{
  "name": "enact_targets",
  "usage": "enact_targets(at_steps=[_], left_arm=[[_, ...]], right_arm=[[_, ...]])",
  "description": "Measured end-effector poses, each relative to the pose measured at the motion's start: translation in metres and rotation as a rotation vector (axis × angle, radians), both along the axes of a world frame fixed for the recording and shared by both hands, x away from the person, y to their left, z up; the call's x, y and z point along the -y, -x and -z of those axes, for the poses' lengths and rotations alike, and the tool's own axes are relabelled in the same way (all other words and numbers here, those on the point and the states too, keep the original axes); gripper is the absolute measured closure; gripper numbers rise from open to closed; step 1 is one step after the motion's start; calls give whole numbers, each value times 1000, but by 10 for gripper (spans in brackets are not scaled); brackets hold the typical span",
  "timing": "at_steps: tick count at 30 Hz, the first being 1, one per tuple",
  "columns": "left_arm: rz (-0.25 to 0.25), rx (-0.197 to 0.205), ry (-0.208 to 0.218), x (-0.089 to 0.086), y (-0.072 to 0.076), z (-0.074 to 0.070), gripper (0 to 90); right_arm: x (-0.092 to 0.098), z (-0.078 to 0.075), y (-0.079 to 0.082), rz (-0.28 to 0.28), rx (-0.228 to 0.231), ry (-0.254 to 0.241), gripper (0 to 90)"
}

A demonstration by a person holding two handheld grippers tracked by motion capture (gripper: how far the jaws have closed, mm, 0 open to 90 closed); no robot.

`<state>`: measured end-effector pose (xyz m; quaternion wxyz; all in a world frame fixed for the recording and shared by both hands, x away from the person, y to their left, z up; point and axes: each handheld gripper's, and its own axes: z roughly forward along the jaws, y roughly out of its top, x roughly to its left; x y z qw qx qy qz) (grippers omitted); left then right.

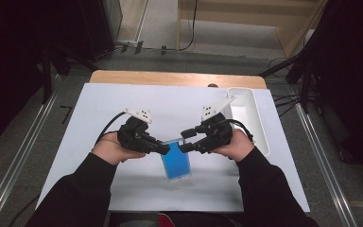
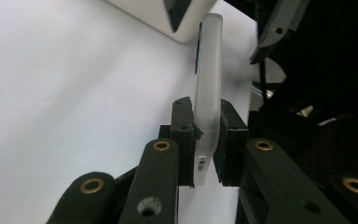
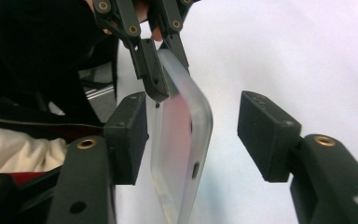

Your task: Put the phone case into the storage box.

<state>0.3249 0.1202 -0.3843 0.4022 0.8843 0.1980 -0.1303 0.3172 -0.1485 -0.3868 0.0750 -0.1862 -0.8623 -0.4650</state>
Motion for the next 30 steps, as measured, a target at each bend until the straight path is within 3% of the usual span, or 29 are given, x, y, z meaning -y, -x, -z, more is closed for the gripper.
enact_targets(at_steps=[8, 12, 17, 23, 26, 30], left_arm=[[-55, 5, -16, -7, -3, -7, 798], [-72, 33, -12, -10, -3, -10, 798], [-96, 38, -9, -13, -3, -13, 798], [-117, 35, -4, -18, -5, -16, 798], [-138, 29, -4, -20, -6, -17, 798], [-182, 12, 0, -25, -9, -18, 798]], right_arm=[[5, 1, 1, 76, 25, 25, 297], [6, 4, 2, 100, 39, 26, 270], [7, 7, 3, 112, 29, 34, 227], [6, 14, 5, 155, 29, 23, 0], [6, 18, 4, 179, 21, 44, 0], [7, 20, 4, 204, 18, 33, 0]])
